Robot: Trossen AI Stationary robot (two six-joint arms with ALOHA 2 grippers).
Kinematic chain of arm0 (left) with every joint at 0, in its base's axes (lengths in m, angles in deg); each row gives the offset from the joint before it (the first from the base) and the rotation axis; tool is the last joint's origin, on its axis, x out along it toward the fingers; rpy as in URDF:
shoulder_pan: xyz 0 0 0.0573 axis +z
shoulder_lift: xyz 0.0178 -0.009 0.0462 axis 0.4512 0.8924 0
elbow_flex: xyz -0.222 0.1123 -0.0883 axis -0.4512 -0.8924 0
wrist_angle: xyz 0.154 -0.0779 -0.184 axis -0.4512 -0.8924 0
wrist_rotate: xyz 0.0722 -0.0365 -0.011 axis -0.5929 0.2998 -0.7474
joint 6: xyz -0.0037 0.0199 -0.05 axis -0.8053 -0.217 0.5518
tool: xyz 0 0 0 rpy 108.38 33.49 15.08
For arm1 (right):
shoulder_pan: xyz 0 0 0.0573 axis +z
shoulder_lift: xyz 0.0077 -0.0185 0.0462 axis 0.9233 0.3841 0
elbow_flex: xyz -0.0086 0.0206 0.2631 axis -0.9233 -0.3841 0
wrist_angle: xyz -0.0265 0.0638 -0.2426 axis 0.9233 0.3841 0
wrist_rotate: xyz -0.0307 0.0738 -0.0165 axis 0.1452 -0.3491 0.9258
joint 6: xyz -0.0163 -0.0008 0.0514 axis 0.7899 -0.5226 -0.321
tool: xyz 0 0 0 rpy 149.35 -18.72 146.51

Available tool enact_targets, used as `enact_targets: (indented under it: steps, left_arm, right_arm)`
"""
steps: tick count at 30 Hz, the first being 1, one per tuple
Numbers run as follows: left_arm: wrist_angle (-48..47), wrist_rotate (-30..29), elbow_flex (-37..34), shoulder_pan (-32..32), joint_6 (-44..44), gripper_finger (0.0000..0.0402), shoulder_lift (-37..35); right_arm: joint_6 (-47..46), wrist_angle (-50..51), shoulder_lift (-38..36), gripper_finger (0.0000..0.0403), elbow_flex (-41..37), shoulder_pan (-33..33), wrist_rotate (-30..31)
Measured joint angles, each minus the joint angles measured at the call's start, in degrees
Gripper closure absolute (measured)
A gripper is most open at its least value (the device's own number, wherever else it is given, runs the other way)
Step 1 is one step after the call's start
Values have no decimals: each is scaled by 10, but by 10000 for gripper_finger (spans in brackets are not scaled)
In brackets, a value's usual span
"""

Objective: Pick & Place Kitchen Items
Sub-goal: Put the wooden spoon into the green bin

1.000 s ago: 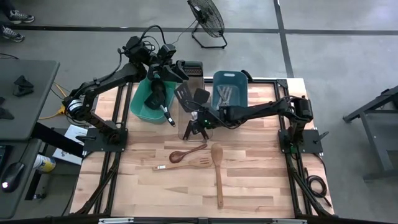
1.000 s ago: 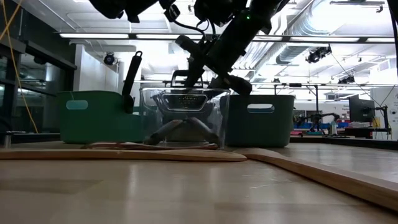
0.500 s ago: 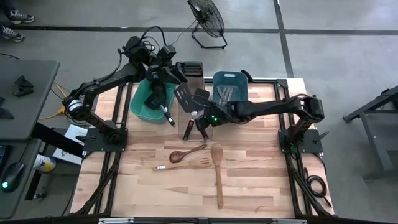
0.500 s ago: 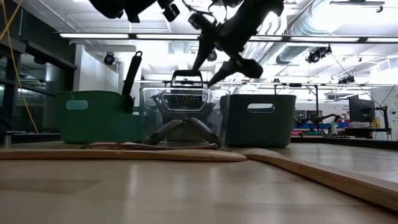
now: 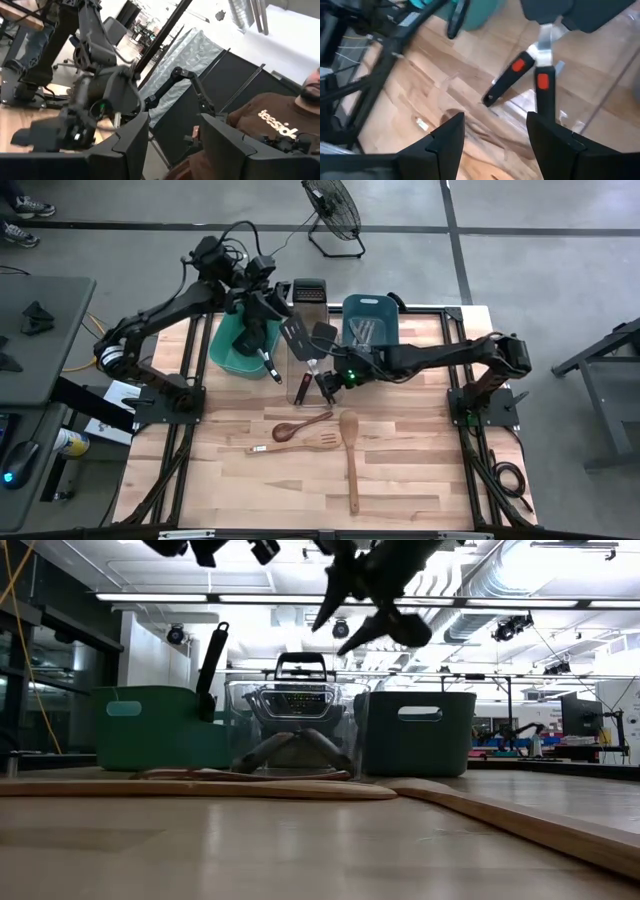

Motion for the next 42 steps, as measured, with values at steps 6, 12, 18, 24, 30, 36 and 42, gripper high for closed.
enact_targets:
  steps: [6,12,18,24,30,36,42]
  left_arm:
    - [-233,-24,0,0,-157,230,-44]
    - [-545,-150,0,-20,-365,230,-89]
    - [-741,-359,0,-96,-460,230,-110]
    - [-811,-560,0,-229,-462,230,-105]
    - [-818,-713,0,-360,-452,230,-89]
    - [-833,-794,0,-458,-434,230,-45]
    - [-831,-828,0,-528,-363,230,25]
  right_arm:
    - [5,54,-44,198,0,37,63]
    - [1,130,-91,198,0,72,136]
    - [4,213,-144,198,0,96,182]
    - [1,308,-199,198,0,117,224]
    - [0,354,-240,198,0,141,242]
    - [0,363,-260,198,0,170,271]
    - [0,370,-260,198,0,200,279]
